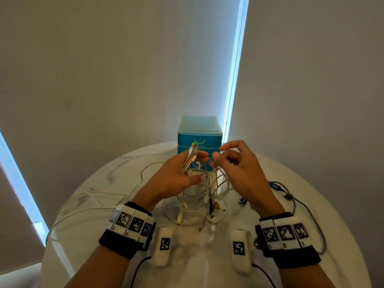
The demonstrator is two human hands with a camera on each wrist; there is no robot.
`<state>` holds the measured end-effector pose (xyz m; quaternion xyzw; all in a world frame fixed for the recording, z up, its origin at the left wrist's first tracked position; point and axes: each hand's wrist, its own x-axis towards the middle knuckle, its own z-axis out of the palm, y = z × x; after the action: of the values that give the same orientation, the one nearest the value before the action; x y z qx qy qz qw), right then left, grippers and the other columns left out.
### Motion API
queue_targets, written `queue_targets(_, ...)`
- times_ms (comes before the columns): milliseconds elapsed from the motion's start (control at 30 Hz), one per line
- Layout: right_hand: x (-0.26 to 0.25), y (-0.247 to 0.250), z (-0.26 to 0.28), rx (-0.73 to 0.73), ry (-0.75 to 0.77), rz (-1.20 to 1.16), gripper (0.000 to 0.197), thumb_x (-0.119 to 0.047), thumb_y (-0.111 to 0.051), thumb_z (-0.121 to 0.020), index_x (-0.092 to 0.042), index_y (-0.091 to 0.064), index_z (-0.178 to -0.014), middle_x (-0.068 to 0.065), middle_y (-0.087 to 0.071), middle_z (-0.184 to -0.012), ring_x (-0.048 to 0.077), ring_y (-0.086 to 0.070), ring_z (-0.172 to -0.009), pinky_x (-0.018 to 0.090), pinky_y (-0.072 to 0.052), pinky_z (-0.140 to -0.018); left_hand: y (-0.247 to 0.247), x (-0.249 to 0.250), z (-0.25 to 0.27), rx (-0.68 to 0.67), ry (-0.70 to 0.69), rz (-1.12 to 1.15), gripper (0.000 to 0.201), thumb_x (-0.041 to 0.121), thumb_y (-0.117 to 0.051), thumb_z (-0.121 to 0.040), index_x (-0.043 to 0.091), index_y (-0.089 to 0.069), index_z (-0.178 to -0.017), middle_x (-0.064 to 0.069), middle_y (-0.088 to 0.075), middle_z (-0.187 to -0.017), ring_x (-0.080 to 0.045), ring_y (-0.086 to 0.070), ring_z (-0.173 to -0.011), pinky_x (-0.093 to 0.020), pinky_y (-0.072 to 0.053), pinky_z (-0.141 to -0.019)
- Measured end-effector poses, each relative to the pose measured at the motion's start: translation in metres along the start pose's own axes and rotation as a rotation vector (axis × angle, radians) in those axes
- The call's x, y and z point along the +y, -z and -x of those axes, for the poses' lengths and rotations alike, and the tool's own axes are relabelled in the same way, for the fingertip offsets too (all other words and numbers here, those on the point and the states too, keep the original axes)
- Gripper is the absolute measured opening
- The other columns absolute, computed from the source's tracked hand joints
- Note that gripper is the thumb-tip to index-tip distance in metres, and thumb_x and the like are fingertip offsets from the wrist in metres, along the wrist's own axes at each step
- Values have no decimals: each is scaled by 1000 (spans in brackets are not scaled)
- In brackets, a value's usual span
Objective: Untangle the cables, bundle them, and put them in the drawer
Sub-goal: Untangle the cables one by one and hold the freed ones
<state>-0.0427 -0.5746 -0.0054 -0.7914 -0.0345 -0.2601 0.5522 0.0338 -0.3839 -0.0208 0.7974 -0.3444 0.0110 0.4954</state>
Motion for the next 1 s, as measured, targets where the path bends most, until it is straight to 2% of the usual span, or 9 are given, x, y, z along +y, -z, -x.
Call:
queue_targets(67, -9, 5, 2, -3, 56, -221, 22, -21, -64, -107, -7, -55, -121, 6, -82, -97, 6, -75, -96, 20, -58, -81, -1, 3, 0, 11, 3, 95, 48, 26, -87, -89, 35, -68, -132, 22, -75, -121, 5, -71, -112, -27, -57, -99)
queue_targets(133, -15, 9, 2, 13, 98, -409, 19, -18, -60, -107, -6, -56, -120, 9, -81, -101, 7, -72, -91, 19, -55, -75, -5, 5, 0, 18, 35, 108, 41, 39, -87, -88, 40, -72, -126, 23, -77, -120, 3, -72, -110, -30, -57, -100)
queue_targets(300, -17, 26, 1, -4, 133, -949, 14, -17, -44, -112, -21, -57, -109, -1, -73, -96, 11, -65, -87, 22, -51, -75, -15, 3, 0, 32, 64, -18, 19, 56, -75, -94, 43, -80, -107, 26, -78, -104, 9, -70, -98, -22, -51, -85)
queue_targets(433, -12, 43, -1, -1, 159, -1278, 14, -21, -51, -106, -27, -63, -110, -10, -70, -99, 6, -65, -89, 21, -50, -74, -11, 0, -2, 167, 78, -48, 19, 52, -71, -99, 37, -82, -99, 21, -80, -95, 7, -71, -91, -25, -55, -86)
queue_targets(600, 8, 67, -9, 127, -45, -997, 22, -14, -44, -112, -21, -65, -111, -3, -60, -87, 12, -54, -74, 27, -46, -71, 2, -15, -11, 417, 228, -134, 24, 33, -65, -102, 24, -80, -85, 28, -73, -73, 12, -64, -70, -27, -45, -67)
queue_targets(700, 28, 72, -15, 279, -282, -644, 24, -25, -51, -109, -14, -72, -109, -6, -48, -68, 13, -38, -64, 28, -36, -60, 15, -27, -11, 450, 310, -140, 15, 28, -68, -100, 27, -76, -113, 18, -76, -95, 3, -66, -89, -32, -53, -88)
queue_targets(800, 32, 71, -14, 290, -359, -294, 38, -51, -67, -100, -16, -78, -111, -6, -52, -75, 13, -43, -67, 30, -39, -64, 22, -25, -8, 351, 382, -154, 42, 22, -71, -95, 28, -62, -135, 10, -67, -125, -18, -70, -103, -42, -57, -98)
queue_targets(867, 26, 69, -10, 213, -306, -235, 36, -50, -72, -97, -18, -80, -113, -6, -58, -77, 13, -47, -70, 29, -42, -66, 26, -18, -5, 422, 321, -147, 39, 21, -70, -93, 32, -64, -130, 12, -68, -122, -13, -71, -91, -40, -60, -88)
queue_targets(1000, 7, 56, 1, -40, -211, -243, 30, -43, -63, -102, -20, -82, -109, -4, -51, -65, 8, -44, -57, 22, -39, -54, 32, -1, 0, 708, 135, 1, 12, 31, -63, -92, 29, -73, -98, 8, -73, -90, -13, -66, -80, -41, -55, -81)
